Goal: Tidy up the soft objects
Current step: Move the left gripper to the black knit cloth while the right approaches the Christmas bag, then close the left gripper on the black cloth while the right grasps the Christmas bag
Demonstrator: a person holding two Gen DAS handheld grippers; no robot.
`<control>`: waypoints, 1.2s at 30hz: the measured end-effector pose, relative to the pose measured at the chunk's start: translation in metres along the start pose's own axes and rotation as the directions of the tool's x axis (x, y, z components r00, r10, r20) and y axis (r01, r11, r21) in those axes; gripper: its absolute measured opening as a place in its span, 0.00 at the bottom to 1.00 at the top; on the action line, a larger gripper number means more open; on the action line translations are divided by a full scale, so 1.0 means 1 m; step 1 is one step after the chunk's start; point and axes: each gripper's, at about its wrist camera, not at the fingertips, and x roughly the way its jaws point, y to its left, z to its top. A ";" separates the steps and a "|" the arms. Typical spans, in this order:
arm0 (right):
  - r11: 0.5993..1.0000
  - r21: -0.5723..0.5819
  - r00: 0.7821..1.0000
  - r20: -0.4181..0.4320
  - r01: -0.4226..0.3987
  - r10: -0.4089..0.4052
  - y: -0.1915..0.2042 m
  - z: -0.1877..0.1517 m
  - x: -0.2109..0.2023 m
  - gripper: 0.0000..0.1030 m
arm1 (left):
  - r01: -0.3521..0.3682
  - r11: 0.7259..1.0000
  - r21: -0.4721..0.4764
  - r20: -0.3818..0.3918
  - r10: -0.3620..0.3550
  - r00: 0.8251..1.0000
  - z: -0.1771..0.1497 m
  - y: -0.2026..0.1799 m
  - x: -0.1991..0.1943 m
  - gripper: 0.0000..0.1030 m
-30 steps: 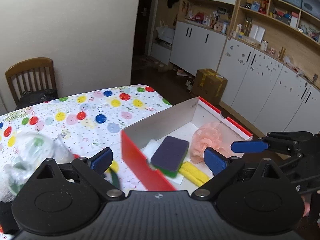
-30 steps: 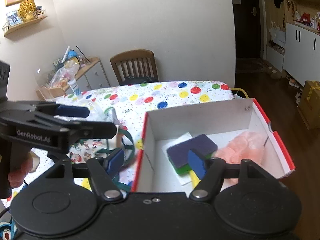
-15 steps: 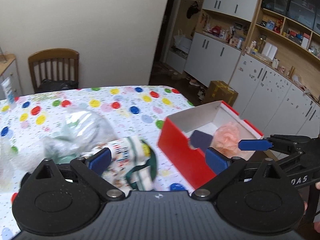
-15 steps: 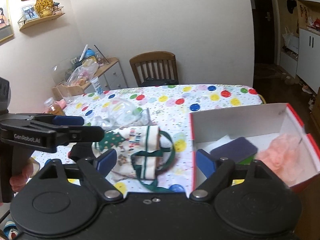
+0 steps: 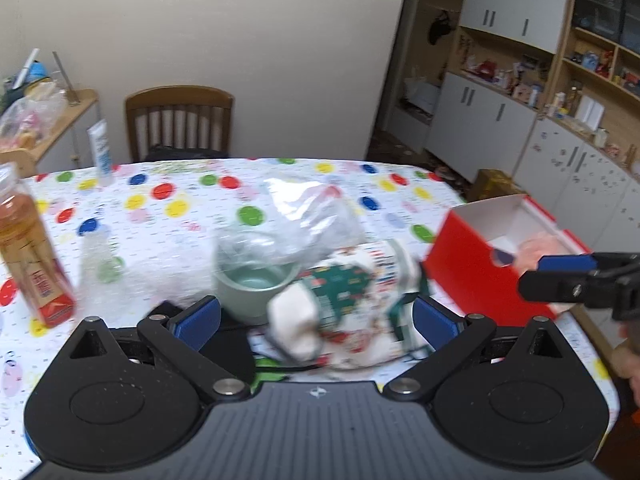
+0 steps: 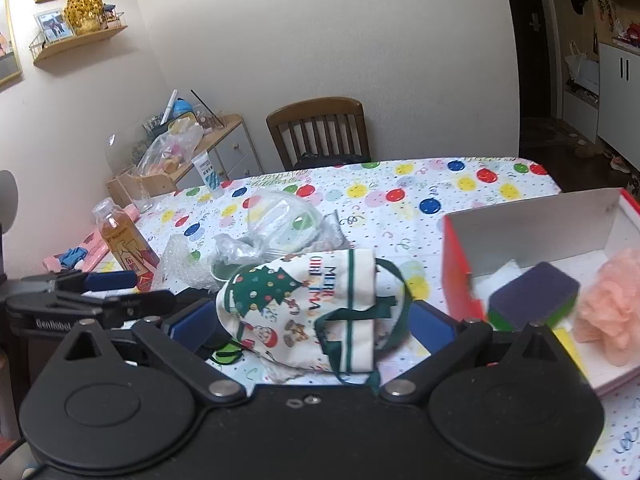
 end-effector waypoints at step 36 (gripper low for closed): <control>0.959 -0.008 0.948 -0.150 0.284 -0.282 0.105 0.002 0.165 0.99 | -0.142 0.983 -0.113 -0.156 0.123 0.980 -0.053 0.110 0.101 0.99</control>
